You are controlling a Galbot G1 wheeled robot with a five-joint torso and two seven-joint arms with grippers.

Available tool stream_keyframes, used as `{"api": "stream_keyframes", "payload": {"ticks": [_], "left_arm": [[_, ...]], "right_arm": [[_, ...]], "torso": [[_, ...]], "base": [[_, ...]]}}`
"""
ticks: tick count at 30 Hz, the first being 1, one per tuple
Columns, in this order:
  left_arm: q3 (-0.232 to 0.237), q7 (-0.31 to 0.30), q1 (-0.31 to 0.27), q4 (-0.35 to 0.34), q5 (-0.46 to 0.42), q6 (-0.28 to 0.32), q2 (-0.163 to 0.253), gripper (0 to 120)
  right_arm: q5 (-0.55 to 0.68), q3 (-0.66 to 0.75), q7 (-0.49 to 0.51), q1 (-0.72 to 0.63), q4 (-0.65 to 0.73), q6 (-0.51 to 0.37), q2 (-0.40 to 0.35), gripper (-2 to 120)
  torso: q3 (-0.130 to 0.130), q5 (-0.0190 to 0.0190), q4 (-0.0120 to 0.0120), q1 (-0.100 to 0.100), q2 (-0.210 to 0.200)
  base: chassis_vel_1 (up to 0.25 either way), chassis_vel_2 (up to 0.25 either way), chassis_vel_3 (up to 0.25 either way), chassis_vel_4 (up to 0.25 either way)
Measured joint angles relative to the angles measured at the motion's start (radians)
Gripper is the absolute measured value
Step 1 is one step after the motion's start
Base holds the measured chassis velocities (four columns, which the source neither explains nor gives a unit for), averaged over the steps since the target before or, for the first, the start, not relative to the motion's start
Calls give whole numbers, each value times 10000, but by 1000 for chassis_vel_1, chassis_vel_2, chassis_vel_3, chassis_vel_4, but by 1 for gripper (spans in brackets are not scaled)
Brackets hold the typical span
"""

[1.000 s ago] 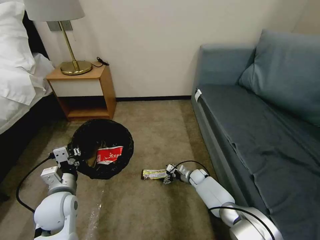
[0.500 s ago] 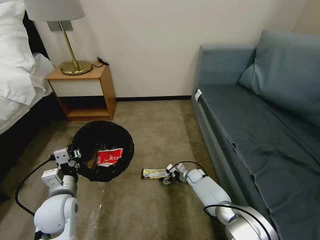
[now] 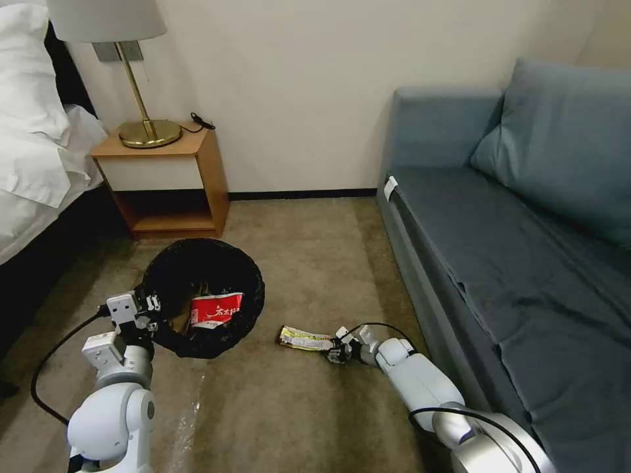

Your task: Pick up the trash bin, then pick up the garbage on the floor and place it into the trash bin.

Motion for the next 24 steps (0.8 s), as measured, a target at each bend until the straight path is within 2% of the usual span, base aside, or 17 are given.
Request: {"api": "stream_keyframes", "payload": {"ticks": [1,3,4,6,7,9,10,12,17,24], "left_arm": [[0,0,0,0,0,0,0,4],[-2,0,-10,2,-1,0,-9,4],[-2,0,-10,2,-1,0,-9,4],[-2,0,-13,2,-1,0,-13,4],[-2,0,-13,2,-1,0,-13,4],[-4,2,-13,3,-1,-2,-14,4],[-4,2,-13,3,-1,-2,-14,4],[-10,5,-3,5,-3,-12,-14,4],[-21,12,22,7,-5,-23,-14,4],[-80,25,10,41,-70,-35,19,4]], "right_arm": [[0,0,0,0,0,0,0,42],[-4,0,0,18,3,56,52,30],[-4,0,0,18,3,56,52,30],[2,0,-1,30,5,128,83,20],[2,0,-1,30,5,128,83,20],[11,7,-5,34,12,212,103,9],[11,7,-5,34,12,212,103,9],[-4,9,-11,31,21,305,100,0],[-153,28,-13,15,40,437,77,0],[-163,363,-39,-102,602,1162,-174,0]], "torso": [[0,0,0,0,0],[0,1,1,0,0],[0,1,1,0,0],[0,1,1,0,0],[0,1,1,0,0],[0,0,1,0,0],[0,0,1,0,0],[0,0,1,0,0],[0,0,1,0,0],[0,1,1,0,0]], "base": [[0,0,0,0],[0,0,0,0],[0,0,0,0],[0,0,0,0],[0,0,0,0],[0,0,0,0],[0,0,0,0],[0,0,0,0],[0,0,0,0],[0,0,0,0]]}}
